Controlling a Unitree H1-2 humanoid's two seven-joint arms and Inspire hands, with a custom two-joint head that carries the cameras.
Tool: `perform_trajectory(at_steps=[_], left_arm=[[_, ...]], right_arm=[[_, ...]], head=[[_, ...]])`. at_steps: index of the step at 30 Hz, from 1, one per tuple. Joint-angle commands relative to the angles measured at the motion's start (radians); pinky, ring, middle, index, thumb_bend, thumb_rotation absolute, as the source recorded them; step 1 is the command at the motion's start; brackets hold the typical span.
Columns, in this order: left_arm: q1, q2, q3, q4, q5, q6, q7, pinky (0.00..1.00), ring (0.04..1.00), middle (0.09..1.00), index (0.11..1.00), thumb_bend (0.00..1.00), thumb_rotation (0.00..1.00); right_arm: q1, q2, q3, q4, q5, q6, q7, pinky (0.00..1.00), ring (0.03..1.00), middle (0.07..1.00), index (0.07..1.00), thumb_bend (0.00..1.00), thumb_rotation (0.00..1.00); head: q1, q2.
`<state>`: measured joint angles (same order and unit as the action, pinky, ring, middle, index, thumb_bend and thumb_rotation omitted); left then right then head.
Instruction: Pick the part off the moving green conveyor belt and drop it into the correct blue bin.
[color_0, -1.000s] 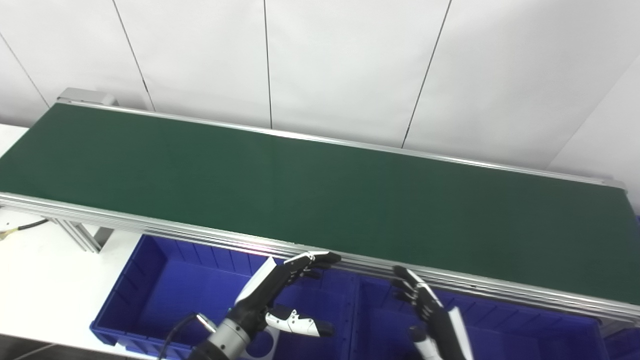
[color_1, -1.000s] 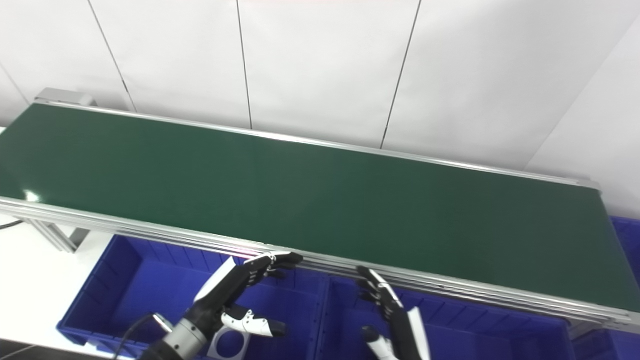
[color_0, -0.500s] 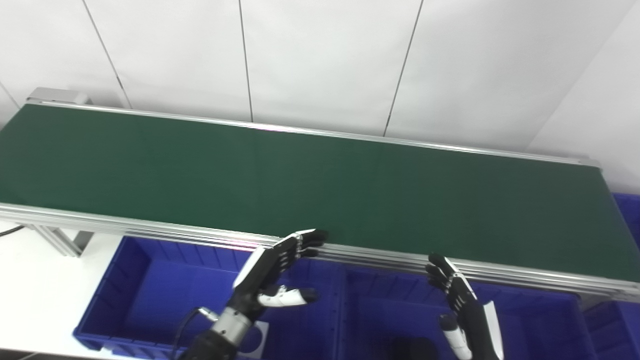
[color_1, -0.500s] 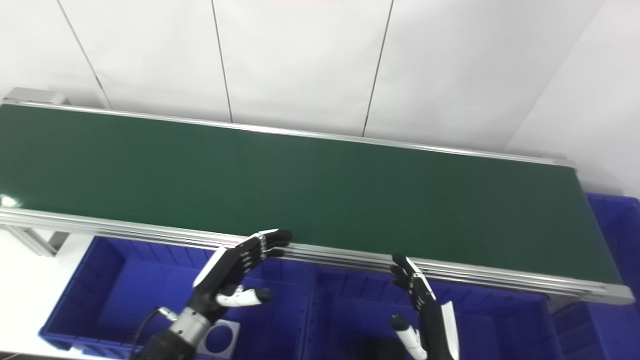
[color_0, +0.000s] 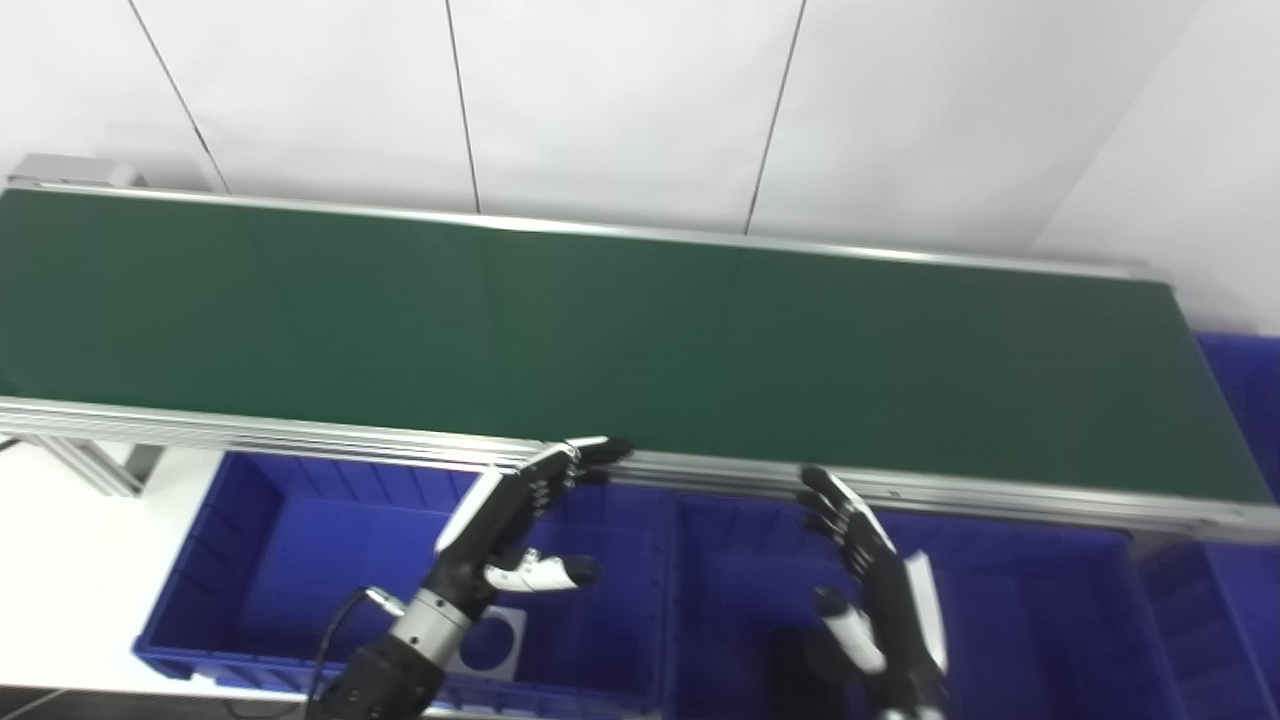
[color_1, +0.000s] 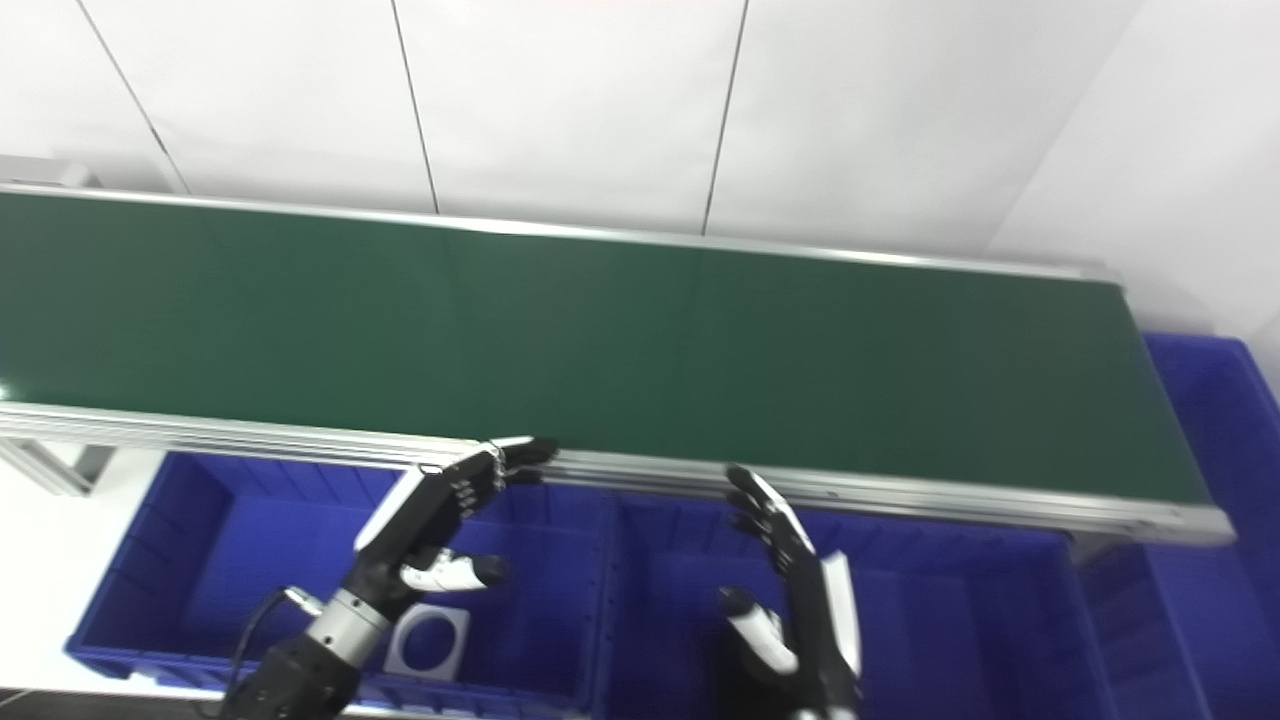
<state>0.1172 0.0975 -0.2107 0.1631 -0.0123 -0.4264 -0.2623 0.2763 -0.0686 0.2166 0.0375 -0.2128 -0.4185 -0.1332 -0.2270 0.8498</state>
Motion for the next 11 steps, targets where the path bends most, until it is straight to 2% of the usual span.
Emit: perform_trajectory(at_steps=[1, 6, 11], left_arm=[[-0.013, 0.005, 0.006, -0.032, -0.019, -0.032, -0.006, 0.81, 0.858, 0.852, 0.773, 0.93, 0.62], [-0.015, 0.004, 0.008, -0.039, 0.005, -0.035, 0.001, 0.82, 0.867, 0.861, 0.794, 0.93, 0.63], [-0.006, -0.006, 0.011, -0.038, 0.003, -0.039, 0.007, 0.85, 0.881, 0.861, 0.801, 0.93, 0.65]], right_arm=[[-0.022, 0.012, 0.010, -0.017, 0.003, -0.051, -0.011, 0.77, 0.832, 0.870, 0.842, 0.88, 0.92], [-0.031, 0.025, 0.016, -0.021, 0.000, -0.047, 0.003, 0.78, 0.846, 0.875, 0.839, 0.90, 0.92], [-0.034, 0.032, 0.017, -0.026, -0.022, -0.043, 0.019, 0.79, 0.865, 0.871, 0.834, 0.89, 0.93]], head=[[0.006, 0.017], [0.022, 0.041], [0.026, 0.044]])
